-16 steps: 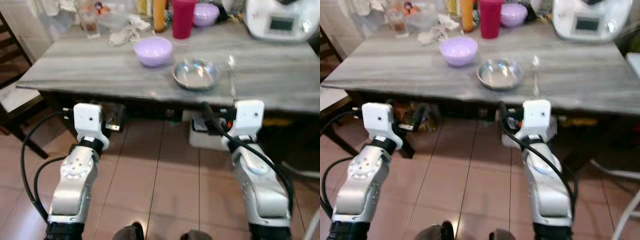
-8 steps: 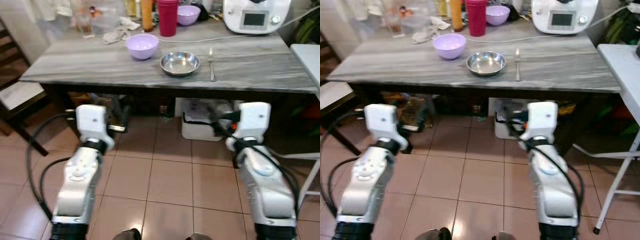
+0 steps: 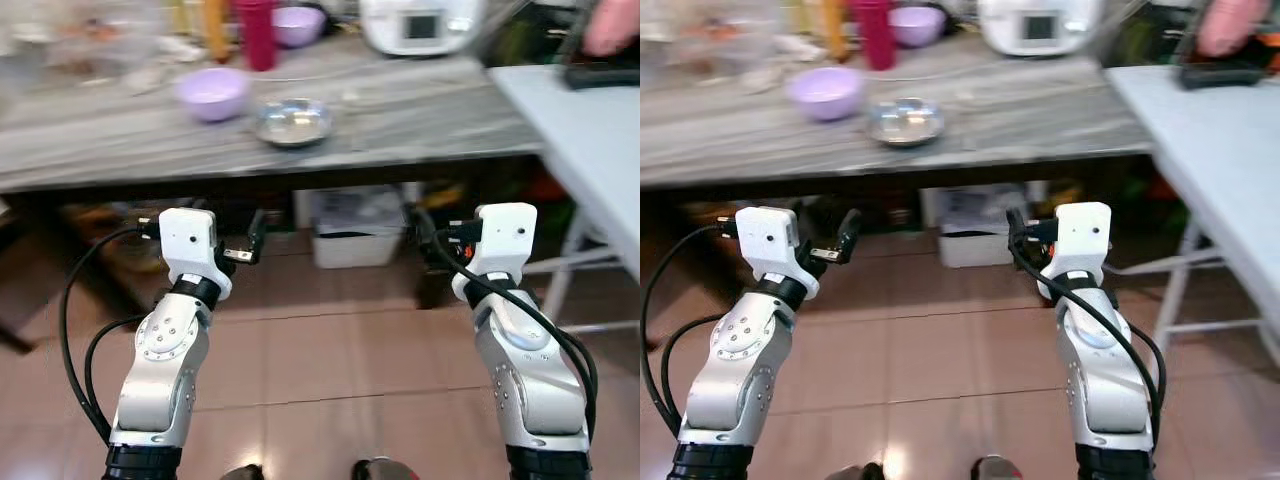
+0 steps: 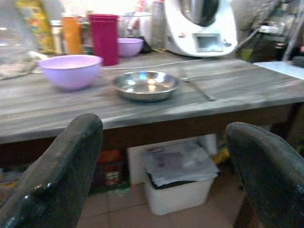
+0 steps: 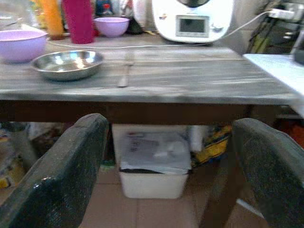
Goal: Setting the table
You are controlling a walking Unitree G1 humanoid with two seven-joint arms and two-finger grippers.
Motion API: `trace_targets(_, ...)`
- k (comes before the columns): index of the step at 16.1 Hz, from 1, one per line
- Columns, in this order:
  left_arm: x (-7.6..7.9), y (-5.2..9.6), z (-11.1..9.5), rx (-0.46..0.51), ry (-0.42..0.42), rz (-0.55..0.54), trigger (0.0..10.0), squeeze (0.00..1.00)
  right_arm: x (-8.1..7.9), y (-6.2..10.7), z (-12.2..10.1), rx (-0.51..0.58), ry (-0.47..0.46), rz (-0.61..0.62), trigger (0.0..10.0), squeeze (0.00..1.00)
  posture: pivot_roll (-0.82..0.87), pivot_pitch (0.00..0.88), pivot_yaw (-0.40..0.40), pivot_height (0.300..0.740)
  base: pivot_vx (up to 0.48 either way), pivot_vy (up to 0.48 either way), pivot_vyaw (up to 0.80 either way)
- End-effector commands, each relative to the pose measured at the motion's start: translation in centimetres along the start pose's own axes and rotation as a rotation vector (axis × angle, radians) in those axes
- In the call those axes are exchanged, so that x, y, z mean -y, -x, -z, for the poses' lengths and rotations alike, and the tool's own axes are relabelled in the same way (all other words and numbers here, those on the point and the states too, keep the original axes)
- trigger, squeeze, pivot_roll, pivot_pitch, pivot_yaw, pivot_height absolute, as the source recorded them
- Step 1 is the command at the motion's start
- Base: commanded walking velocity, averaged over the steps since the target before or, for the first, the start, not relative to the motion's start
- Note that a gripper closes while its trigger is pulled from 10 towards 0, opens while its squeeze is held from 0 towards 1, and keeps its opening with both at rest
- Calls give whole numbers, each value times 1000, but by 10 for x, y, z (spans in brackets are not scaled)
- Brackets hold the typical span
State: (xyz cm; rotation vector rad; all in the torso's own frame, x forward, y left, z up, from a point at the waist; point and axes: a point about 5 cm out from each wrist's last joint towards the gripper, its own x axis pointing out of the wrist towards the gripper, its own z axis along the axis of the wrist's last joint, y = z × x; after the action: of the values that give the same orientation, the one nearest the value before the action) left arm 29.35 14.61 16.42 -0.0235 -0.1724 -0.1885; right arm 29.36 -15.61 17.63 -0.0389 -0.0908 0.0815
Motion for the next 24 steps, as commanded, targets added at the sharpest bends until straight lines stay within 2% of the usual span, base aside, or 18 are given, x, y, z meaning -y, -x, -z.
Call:
trace_targets(1,2,-1,0,-1,3,13,10000,0,5,2,-3,7,7,9,10000,0,-222,170,19,740,0,-390,0)
trace_targets(10,4,-4,0,-1,12,18,10000,0,6,2,-6,21,36,5,10000,0,-234,170,22,740,0,-466,0)
trace_targets(21,4,-8,0,-1,8,21,10000,0,4,0,-5,19,17,6,10000,0,-230,167,28,740,0,-480,0)
trace_targets(24,12,-11,0,2,13,41,10000,0,2,-1,-5,23,17,1,10000,0,-227,166,30,740,0,-480,0)
